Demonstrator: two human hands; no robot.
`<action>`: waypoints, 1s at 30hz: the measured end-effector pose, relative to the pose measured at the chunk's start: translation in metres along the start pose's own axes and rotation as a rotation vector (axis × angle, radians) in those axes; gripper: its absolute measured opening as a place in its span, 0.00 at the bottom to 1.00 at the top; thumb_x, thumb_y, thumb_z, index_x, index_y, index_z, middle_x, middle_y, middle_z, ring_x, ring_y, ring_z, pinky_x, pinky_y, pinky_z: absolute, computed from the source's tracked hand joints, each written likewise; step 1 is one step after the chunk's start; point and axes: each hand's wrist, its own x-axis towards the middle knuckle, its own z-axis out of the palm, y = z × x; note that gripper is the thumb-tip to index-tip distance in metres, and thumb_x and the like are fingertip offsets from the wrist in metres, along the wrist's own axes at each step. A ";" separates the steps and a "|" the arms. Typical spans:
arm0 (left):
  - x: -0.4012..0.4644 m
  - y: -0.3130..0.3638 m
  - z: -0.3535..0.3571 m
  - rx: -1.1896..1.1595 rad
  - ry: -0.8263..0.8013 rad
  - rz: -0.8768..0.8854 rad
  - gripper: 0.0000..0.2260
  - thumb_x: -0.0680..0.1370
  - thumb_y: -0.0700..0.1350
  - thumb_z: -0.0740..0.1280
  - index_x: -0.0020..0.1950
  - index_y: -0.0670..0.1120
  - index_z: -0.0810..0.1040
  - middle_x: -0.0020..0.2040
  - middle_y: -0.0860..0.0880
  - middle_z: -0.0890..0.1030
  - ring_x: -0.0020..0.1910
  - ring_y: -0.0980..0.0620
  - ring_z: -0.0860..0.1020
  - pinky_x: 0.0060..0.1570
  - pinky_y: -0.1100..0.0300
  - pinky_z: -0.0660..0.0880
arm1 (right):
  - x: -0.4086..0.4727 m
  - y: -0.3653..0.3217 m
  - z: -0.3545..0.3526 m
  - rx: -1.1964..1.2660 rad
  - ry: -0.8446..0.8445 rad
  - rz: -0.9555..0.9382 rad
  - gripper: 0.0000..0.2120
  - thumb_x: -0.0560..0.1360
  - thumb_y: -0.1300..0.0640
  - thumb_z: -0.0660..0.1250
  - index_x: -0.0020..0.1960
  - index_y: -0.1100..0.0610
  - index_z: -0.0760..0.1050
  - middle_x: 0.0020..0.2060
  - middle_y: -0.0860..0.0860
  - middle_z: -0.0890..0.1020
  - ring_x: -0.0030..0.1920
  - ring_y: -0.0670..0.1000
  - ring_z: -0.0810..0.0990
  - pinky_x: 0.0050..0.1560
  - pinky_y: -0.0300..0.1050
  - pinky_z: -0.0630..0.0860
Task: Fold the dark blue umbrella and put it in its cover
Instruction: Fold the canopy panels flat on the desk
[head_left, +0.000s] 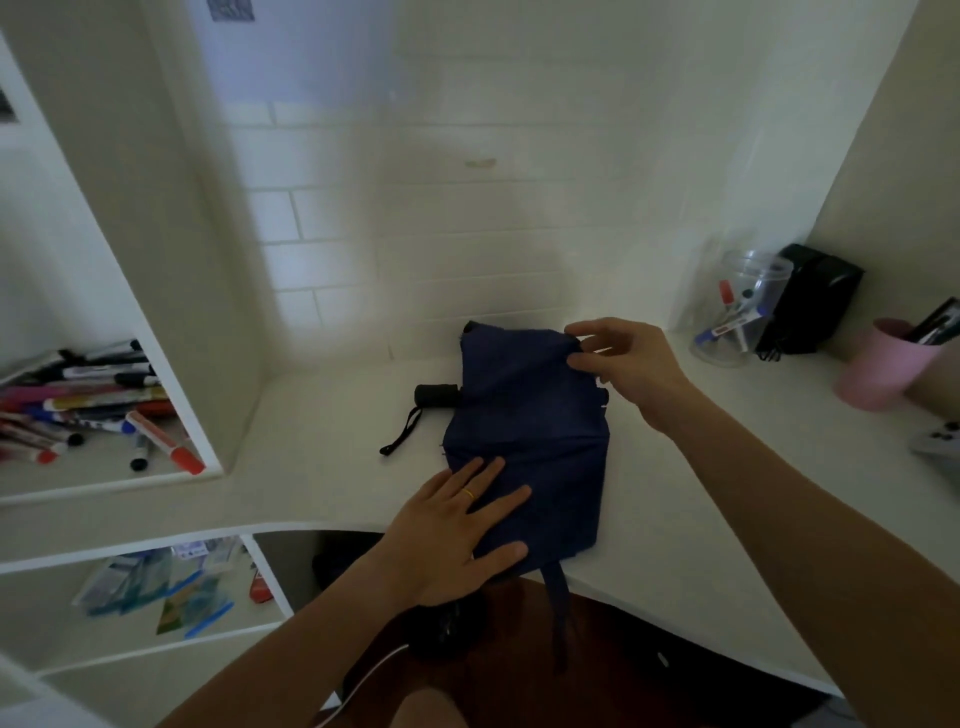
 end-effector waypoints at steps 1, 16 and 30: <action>0.000 0.000 0.000 -0.007 0.012 -0.001 0.29 0.80 0.70 0.45 0.80 0.65 0.45 0.83 0.52 0.43 0.82 0.51 0.43 0.80 0.49 0.46 | -0.006 -0.001 -0.003 0.017 -0.002 -0.022 0.18 0.70 0.68 0.76 0.57 0.54 0.84 0.44 0.53 0.83 0.40 0.46 0.81 0.36 0.30 0.77; -0.003 0.043 -0.046 -1.232 0.617 -0.654 0.24 0.69 0.58 0.77 0.58 0.52 0.73 0.49 0.49 0.81 0.48 0.51 0.81 0.40 0.64 0.76 | -0.107 0.036 -0.009 -0.240 -0.033 -0.308 0.14 0.69 0.66 0.77 0.50 0.50 0.83 0.38 0.47 0.83 0.40 0.48 0.81 0.45 0.46 0.79; -0.011 0.037 -0.056 -1.488 0.446 -0.652 0.10 0.81 0.48 0.68 0.52 0.40 0.81 0.38 0.44 0.79 0.27 0.51 0.70 0.33 0.60 0.70 | -0.121 0.048 -0.011 0.101 0.102 0.134 0.08 0.76 0.65 0.70 0.54 0.59 0.81 0.44 0.55 0.85 0.39 0.52 0.82 0.39 0.44 0.78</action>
